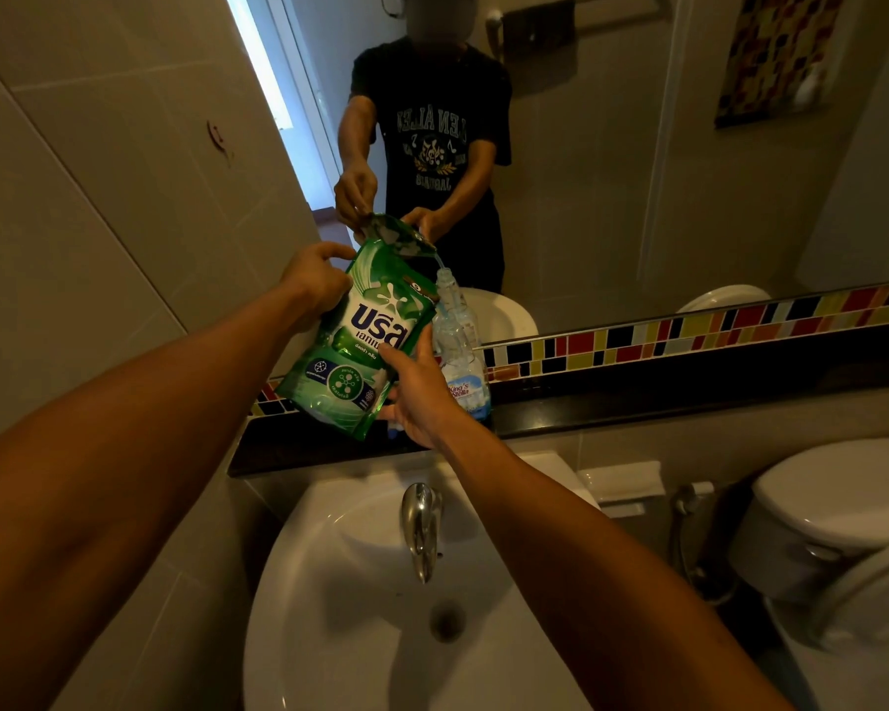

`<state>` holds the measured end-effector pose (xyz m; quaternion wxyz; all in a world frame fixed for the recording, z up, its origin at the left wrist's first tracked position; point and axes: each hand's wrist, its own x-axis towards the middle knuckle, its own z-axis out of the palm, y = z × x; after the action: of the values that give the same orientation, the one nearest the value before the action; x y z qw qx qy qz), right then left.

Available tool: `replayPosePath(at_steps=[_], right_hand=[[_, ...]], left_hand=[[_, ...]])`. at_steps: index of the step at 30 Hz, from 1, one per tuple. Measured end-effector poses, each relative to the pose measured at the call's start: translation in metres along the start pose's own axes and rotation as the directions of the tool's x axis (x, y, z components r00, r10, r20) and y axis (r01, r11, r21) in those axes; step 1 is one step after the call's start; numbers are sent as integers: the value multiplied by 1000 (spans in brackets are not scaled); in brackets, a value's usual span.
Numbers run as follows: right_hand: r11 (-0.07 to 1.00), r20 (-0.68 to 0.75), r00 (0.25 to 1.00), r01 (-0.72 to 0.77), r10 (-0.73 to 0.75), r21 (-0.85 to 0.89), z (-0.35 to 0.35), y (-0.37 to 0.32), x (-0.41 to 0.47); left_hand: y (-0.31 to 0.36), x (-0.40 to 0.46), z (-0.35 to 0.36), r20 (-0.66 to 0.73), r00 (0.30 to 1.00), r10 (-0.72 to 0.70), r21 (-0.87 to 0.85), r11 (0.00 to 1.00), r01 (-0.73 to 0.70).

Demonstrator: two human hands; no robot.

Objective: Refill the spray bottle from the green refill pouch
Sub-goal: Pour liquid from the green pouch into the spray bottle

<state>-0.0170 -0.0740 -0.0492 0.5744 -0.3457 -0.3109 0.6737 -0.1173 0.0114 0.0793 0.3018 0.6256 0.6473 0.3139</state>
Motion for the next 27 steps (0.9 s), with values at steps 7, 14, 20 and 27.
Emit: replayPosePath(at_steps=[7, 14, 20, 27], right_hand=[[1000, 3, 1000, -3, 3, 4, 2, -1, 0], [1000, 11, 1000, 0, 0, 4, 2, -3, -1], [1000, 14, 1000, 0, 0, 1, 3, -3, 0], [1000, 14, 1000, 1, -1, -6, 4, -4, 0]], left_hand=[[0, 1, -2, 6, 1000, -1, 1, 1000, 1], [1, 3, -4, 10, 1000, 4, 8, 1000, -4], [1, 4, -4, 4, 1000, 11, 11, 1000, -11], [3, 2, -5, -2, 1000, 9, 5, 1000, -9]])
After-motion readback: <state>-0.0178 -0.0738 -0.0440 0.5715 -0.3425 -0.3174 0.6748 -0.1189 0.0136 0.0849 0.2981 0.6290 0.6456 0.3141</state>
